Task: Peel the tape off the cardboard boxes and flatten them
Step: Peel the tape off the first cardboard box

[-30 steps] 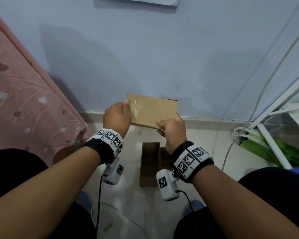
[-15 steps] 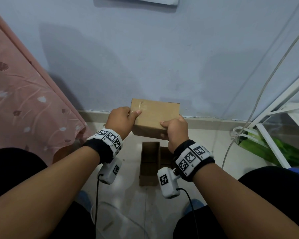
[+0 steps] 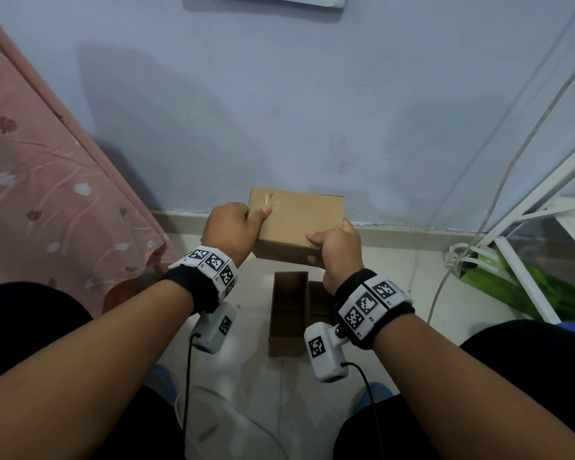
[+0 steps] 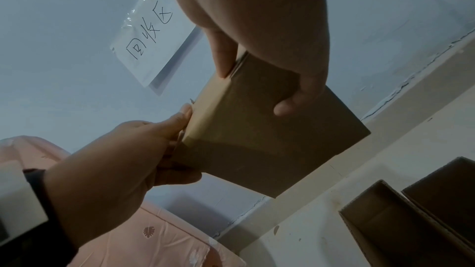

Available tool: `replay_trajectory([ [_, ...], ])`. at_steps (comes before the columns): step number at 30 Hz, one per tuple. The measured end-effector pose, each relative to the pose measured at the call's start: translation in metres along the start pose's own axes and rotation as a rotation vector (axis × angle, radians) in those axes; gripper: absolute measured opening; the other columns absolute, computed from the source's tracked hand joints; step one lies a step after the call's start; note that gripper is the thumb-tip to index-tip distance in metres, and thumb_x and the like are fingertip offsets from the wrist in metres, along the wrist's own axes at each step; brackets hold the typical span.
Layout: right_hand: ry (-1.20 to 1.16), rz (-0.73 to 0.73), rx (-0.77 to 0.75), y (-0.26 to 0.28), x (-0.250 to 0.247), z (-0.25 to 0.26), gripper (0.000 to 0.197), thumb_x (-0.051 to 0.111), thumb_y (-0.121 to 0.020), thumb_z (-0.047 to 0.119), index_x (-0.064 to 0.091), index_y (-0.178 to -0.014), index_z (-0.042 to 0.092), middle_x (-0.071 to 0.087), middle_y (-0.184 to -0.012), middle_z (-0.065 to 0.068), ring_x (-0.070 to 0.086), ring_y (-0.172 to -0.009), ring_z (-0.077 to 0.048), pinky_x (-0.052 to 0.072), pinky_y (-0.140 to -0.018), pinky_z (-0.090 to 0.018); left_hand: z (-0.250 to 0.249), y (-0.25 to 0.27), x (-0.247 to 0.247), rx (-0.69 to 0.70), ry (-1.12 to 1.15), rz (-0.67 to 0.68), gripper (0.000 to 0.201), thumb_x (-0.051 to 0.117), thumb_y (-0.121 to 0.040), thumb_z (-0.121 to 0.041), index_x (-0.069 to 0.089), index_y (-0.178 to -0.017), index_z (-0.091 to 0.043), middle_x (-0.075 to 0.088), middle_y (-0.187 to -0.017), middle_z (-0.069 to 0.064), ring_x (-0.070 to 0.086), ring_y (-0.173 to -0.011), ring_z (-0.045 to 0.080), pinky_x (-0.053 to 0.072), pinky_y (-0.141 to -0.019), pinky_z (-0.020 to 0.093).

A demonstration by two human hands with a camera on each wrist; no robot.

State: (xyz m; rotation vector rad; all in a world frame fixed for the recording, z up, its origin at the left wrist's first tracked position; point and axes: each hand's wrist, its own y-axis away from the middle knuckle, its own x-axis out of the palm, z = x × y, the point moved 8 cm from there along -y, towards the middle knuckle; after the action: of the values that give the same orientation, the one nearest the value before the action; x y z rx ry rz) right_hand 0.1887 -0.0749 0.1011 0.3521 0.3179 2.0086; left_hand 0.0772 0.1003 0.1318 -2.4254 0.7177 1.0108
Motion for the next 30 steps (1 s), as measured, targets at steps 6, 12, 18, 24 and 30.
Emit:
replay_trajectory([
  [6,-0.039,-0.002,0.01,-0.002,-0.003,-0.001,0.036,0.06,-0.088,-0.01,0.058,-0.094,0.025,0.062,-0.098,0.001,0.062,-0.095,-0.023,0.057,-0.093,-0.048,0.002,-0.006,-0.01,-0.001,0.17,-0.075,0.064,0.047,-0.103,-0.042,0.042,-0.054,-0.001,0.053,-0.054,0.023,0.055,-0.056,0.04,0.049,-0.059,0.047],
  [12,-0.023,0.018,-0.005,-0.002,0.001,-0.002,0.038,0.061,-0.088,-0.009,0.058,-0.098,0.027,0.063,-0.103,0.0,0.062,-0.1,-0.025,0.058,-0.094,-0.049,-0.003,-0.001,-0.01,-0.064,0.023,-0.039,0.067,0.067,-0.081,-0.066,0.04,-0.057,-0.01,0.042,-0.054,0.004,0.04,-0.052,0.022,0.029,-0.05,0.035],
  [18,-0.04,0.012,-0.017,-0.005,0.0,-0.004,0.037,0.06,-0.087,-0.011,0.059,-0.096,0.025,0.065,-0.101,0.0,0.062,-0.095,-0.022,0.056,-0.094,-0.049,0.004,-0.004,-0.005,-0.006,0.095,-0.065,0.062,0.046,-0.104,-0.038,0.056,-0.059,0.005,0.061,-0.059,0.018,0.057,-0.061,0.036,0.045,-0.061,0.041],
  [24,-0.046,0.025,-0.043,-0.004,0.004,-0.003,0.038,0.059,-0.087,-0.012,0.06,-0.1,0.024,0.066,-0.1,-0.001,0.062,-0.092,-0.02,0.055,-0.096,-0.048,-0.003,-0.002,-0.013,-0.101,0.121,-0.078,0.066,0.056,-0.09,-0.065,0.041,-0.058,-0.009,0.042,-0.053,0.005,0.041,-0.052,0.023,0.033,-0.054,0.037],
  [30,-0.038,0.004,-0.05,-0.006,0.002,-0.007,0.039,0.059,-0.086,-0.013,0.062,-0.11,0.017,0.067,-0.102,-0.002,0.063,-0.094,-0.022,0.055,-0.088,-0.042,0.005,-0.006,-0.002,-0.076,0.116,-0.013,0.055,0.048,-0.103,-0.035,0.048,-0.062,0.002,0.055,-0.059,0.014,0.051,-0.061,0.034,0.039,-0.056,0.038],
])
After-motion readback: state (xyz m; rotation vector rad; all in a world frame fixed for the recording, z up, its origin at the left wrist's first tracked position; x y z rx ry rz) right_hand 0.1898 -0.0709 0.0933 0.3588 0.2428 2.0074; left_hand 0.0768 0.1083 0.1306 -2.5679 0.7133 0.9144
